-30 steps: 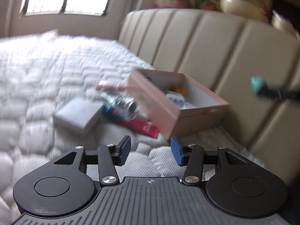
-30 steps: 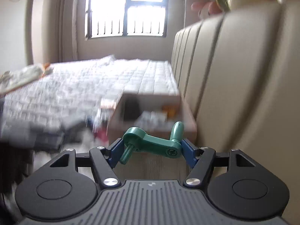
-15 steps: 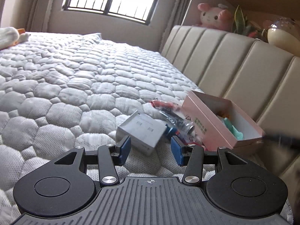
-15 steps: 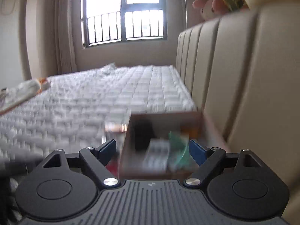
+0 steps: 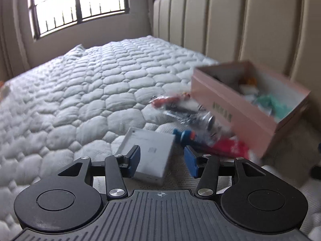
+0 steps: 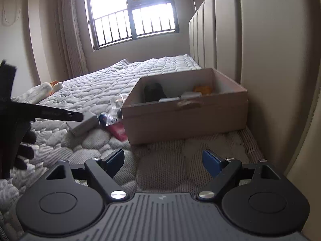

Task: Organize rigid objects
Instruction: 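Grasp the white USB-C cable box with the left gripper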

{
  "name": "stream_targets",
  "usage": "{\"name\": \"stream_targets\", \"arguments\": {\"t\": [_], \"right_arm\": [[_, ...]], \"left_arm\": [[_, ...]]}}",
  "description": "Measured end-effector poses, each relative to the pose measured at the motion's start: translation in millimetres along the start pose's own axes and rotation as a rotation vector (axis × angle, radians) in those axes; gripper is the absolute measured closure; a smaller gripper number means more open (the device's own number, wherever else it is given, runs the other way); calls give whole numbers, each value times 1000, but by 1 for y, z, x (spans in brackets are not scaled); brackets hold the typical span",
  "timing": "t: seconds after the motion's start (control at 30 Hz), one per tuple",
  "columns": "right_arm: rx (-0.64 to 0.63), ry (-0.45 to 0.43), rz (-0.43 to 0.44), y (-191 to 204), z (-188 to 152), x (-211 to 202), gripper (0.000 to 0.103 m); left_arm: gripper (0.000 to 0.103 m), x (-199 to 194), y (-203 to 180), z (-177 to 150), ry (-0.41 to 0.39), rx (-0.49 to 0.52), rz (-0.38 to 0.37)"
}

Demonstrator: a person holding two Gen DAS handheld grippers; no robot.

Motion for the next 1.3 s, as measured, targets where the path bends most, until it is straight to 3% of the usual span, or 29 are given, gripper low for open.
{"name": "stream_targets", "arguments": {"t": [0.13, 0.23, 0.3, 0.37, 0.43, 0.57, 0.8, 1.0, 1.17, 1.3], "right_arm": [[39, 15, 35, -3, -1, 4, 18], [58, 31, 57, -5, -4, 8, 18], [66, 38, 66, -5, -5, 9, 18], [70, 43, 76, -5, -5, 10, 18], [70, 47, 80, -5, -5, 10, 18], [66, 53, 83, -3, -6, 11, 18], [62, 65, 88, -2, -7, 15, 18], [61, 72, 89, -2, -8, 16, 18], [60, 80, 93, -2, -8, 17, 17], [60, 83, 92, -2, -8, 18, 17]], "left_arm": [[51, 11, 3, -3, 29, 24, 29], [45, 16, 0, -6, 34, 47, 21], [27, 19, -5, -7, 39, 63, -1], [16, 23, -9, -7, 42, 57, -33], [11, 25, -12, -7, 43, 59, -47], [14, 19, -11, -2, 8, 50, -90], [15, 25, 12, 0, 59, 152, -8], [14, 44, 38, 2, 92, -8, -74], [16, 53, 39, -2, 97, -40, -79], [28, 43, 34, -4, 93, -46, -94]]}}
Point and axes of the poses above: each gripper's, at about its wrist camera, not at the fingertips, and x roughly the way its jaws point, y to its left, z to its top, the point moved 7 cm from there along x, roughly the way its jaws point, and after that the axes turned 9 degrees about -z, right-handed, at the moved point
